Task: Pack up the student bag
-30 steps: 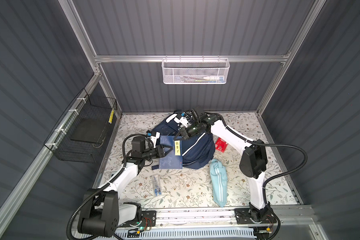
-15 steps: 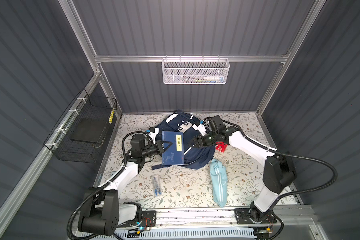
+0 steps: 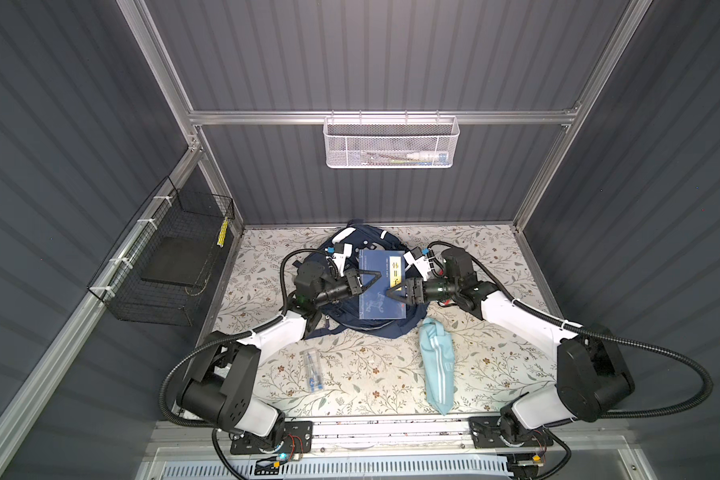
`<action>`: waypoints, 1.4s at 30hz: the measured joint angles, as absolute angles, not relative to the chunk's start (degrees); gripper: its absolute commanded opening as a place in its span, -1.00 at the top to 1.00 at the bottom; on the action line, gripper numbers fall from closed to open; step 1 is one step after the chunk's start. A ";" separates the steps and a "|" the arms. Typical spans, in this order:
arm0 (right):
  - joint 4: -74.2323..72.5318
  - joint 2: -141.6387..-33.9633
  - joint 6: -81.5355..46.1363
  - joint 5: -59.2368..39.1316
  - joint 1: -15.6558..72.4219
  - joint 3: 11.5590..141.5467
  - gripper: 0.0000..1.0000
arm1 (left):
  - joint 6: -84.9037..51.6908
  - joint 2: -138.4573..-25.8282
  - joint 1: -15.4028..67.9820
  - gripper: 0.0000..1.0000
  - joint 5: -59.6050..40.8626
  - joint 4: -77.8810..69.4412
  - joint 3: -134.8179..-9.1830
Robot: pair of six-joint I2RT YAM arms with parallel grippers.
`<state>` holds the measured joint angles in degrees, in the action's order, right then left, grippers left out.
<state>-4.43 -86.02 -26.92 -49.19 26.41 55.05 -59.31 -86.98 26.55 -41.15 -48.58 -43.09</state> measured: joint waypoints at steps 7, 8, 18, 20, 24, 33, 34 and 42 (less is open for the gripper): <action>-13.52 -87.18 -31.16 -54.00 24.77 53.60 0.56 | -62.00 -87.83 28.21 1.00 -40.62 -53.89 -43.05; -14.57 -87.22 -31.81 -55.11 24.43 53.60 0.90 | -61.65 -87.81 28.21 0.94 -40.16 -53.30 -43.05; -13.34 -83.53 -34.74 -54.98 15.84 46.94 1.00 | -45.74 -84.07 28.58 -0.99 -30.89 -23.90 -48.97; -9.63 -80.38 -34.15 -53.93 11.57 45.63 1.00 | -41.98 -84.25 29.17 -0.99 -27.40 -17.17 -52.31; -0.75 -74.59 -31.44 -49.10 4.67 45.58 1.00 | -30.89 -90.56 33.89 -0.91 -12.45 1.15 -66.87; 9.41 -67.94 -30.74 -45.15 -9.47 42.33 1.00 | -15.90 -111.39 44.95 -0.94 6.33 21.78 -84.03; 9.91 -67.55 -30.74 -44.97 -9.78 41.93 1.00 | -14.94 -113.30 45.43 -0.94 7.66 23.18 -85.38; 10.55 -65.43 -31.27 -46.30 -9.98 37.71 1.00 | -10.37 -122.21 48.47 1.00 16.97 30.83 -96.62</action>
